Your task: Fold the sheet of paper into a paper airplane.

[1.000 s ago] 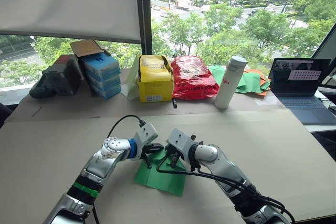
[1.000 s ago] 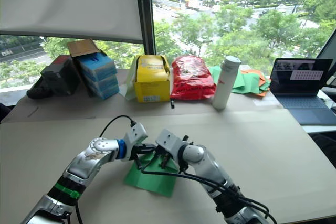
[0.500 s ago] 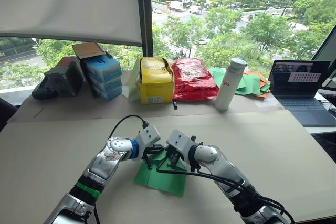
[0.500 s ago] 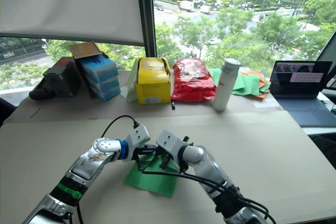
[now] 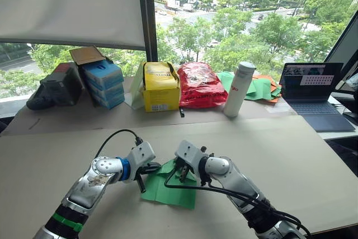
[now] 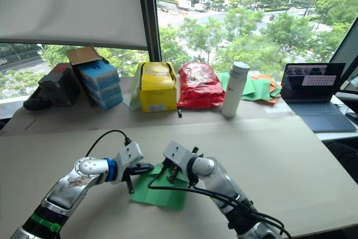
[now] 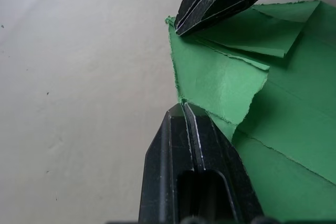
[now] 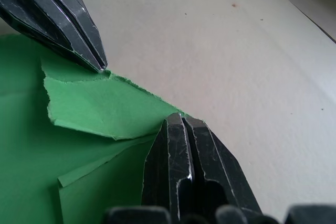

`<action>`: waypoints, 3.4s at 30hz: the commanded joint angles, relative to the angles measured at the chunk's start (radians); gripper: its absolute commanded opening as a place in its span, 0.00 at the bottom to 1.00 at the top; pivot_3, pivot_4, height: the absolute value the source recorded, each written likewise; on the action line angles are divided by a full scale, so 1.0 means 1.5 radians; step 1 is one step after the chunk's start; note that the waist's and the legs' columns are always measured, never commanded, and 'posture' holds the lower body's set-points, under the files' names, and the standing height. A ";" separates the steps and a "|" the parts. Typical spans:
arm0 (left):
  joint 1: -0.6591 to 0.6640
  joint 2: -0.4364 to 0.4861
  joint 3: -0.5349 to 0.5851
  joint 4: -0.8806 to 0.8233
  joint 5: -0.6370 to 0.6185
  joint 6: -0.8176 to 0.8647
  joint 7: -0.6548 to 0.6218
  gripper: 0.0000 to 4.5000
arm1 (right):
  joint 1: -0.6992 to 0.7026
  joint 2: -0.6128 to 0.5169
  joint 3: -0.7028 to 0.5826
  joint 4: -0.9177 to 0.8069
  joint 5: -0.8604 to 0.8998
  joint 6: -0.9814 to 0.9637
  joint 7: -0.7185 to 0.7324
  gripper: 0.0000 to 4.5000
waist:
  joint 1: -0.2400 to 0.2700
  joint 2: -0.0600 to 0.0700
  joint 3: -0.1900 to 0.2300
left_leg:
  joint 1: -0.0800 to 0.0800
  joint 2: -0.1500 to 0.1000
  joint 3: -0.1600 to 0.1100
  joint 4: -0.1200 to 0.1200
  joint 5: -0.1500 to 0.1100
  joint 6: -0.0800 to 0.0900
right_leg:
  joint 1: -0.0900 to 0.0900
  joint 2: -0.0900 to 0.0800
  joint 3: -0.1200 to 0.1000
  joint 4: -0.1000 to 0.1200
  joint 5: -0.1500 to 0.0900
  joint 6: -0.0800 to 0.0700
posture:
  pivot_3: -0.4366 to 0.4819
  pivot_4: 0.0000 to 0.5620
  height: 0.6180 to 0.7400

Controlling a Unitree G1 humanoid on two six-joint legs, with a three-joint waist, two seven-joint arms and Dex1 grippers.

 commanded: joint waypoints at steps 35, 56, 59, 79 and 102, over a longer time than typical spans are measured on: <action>-0.121 -0.099 -0.027 0.108 -0.051 0.043 0.016 0.00 | 0.019 0.000 0.017 0.021 -0.011 0.028 0.010 0.00 | 0.002 0.000 0.001 | -0.002 0.000 0.000 0.000 0.000 -0.001 | -0.002 0.003 0.000 0.000 0.000 0.000 | 0.48 0.27 1.00; 0.045 0.006 0.011 0.014 -0.046 0.064 0.010 0.00 | 0.015 0.001 0.020 0.026 -0.011 0.023 0.018 0.00 | 0.000 0.000 0.001 | -0.001 0.000 0.000 -0.001 0.000 -0.001 | -0.001 -0.003 -0.001 0.000 0.000 -0.001 | 0.48 0.27 1.00; 0.077 0.030 0.025 -0.009 -0.053 0.067 0.008 0.00 | 0.014 0.000 0.020 0.028 -0.011 0.021 0.020 0.00 | 0.000 0.000 0.001 | 0.001 0.000 0.000 -0.003 0.000 -0.001 | -0.002 -0.004 -0.001 0.000 0.000 -0.001 | 0.48 0.27 1.00; -0.046 0.023 0.119 -0.062 -0.169 0.087 -0.011 0.00 | 0.015 0.023 -0.167 -0.171 0.168 -0.006 0.048 0.00 | 0.005 0.000 0.009 | -0.012 -0.001 0.000 -0.006 0.006 -0.010 | -0.014 -0.004 -0.002 0.001 0.000 -0.002 | 0.48 0.27 1.00; -0.047 -0.047 -0.071 0.095 -0.011 -0.093 -0.053 0.00 | 0.301 -0.340 -0.152 -0.452 0.356 0.078 0.255 0.00 | 0.022 -0.004 0.011 | -0.007 0.000 0.000 0.003 -0.001 0.003 | -0.002 0.000 -0.004 -0.003 0.001 0.002 | 0.48 0.27 1.00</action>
